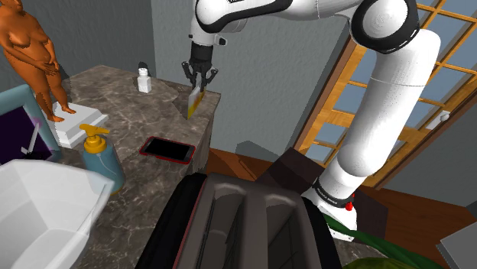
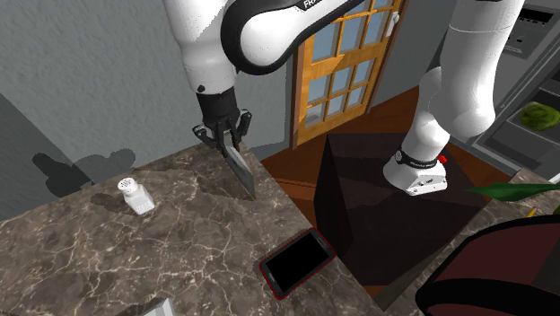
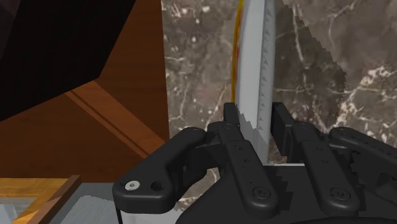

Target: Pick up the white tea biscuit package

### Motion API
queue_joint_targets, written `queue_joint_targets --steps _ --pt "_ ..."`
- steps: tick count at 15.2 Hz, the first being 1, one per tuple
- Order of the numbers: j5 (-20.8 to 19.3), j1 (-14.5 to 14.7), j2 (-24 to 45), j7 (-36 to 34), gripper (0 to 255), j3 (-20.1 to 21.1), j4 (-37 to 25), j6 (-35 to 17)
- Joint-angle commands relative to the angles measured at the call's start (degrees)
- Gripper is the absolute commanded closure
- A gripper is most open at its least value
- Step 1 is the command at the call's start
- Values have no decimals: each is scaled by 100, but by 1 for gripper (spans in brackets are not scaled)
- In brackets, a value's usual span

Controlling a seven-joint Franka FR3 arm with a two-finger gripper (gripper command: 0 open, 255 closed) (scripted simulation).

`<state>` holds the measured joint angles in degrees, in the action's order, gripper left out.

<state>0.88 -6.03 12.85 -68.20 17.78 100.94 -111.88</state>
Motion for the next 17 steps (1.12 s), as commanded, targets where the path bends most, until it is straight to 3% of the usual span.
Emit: queue_joint_targets --steps 1,17 --pt "6 -2 -17 0 255 1 -49 72" --pt "39 1 -150 -37 255 18 -970 1119"
